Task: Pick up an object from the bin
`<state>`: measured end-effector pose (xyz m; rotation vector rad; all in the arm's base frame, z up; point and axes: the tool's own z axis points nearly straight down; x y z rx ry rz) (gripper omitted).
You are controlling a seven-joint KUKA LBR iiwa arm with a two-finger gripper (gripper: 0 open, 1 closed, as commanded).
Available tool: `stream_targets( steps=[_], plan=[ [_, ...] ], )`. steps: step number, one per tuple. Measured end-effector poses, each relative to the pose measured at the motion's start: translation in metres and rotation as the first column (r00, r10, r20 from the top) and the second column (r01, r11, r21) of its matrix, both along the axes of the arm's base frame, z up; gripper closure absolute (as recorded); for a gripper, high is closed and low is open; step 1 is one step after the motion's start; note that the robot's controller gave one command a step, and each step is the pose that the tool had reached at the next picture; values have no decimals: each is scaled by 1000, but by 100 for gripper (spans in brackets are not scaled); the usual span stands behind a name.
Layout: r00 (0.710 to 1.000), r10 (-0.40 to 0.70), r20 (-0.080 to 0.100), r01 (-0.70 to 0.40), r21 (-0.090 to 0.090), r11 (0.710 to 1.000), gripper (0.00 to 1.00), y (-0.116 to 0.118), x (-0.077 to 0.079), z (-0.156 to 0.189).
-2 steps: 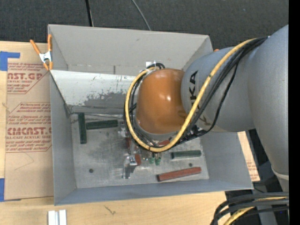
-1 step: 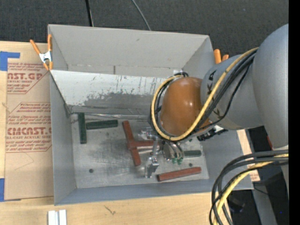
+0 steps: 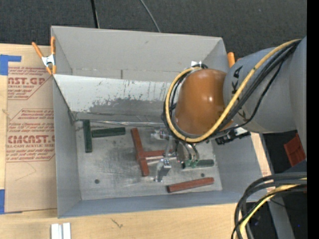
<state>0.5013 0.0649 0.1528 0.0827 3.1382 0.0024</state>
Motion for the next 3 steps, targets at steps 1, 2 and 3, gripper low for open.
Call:
stream_targets(
  steps=[1,2,3],
  plan=[
    [980,199,2,-199,-3,980,0,-32,67,-56],
    [991,133,-1,-133,0,991,0,-41,55,-76],
    [977,215,-8,-215,0,977,100,-50,59,-80]
  ],
)
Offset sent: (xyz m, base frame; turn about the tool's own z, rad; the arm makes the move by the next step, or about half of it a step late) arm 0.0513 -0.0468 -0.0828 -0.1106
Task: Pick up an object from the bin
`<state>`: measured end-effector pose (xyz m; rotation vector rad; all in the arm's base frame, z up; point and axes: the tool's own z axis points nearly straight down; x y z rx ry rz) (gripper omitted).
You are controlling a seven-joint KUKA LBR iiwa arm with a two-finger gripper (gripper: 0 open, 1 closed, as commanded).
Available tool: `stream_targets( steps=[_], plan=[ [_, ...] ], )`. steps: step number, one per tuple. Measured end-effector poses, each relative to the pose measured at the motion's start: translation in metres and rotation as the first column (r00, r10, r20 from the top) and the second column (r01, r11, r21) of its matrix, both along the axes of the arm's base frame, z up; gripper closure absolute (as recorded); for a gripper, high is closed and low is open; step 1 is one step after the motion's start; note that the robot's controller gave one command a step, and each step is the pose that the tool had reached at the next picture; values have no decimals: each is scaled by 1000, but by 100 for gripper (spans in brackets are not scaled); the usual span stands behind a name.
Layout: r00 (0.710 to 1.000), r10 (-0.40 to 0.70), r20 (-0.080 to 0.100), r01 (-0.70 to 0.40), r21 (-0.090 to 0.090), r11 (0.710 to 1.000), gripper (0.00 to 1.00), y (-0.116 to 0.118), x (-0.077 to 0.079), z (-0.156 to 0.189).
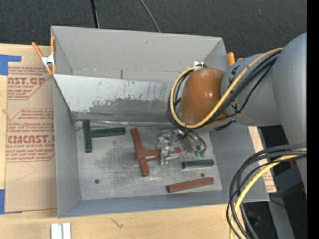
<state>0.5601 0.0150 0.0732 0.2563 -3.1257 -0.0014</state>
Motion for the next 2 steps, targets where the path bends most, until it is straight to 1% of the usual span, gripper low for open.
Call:
stream_targets(
  steps=[1,2],
  plan=[
    [1000,0,0,0,0,1000,100,0,0,0],
    [1000,0,-2,0,0,1000,100,0,-3,19]
  ],
)
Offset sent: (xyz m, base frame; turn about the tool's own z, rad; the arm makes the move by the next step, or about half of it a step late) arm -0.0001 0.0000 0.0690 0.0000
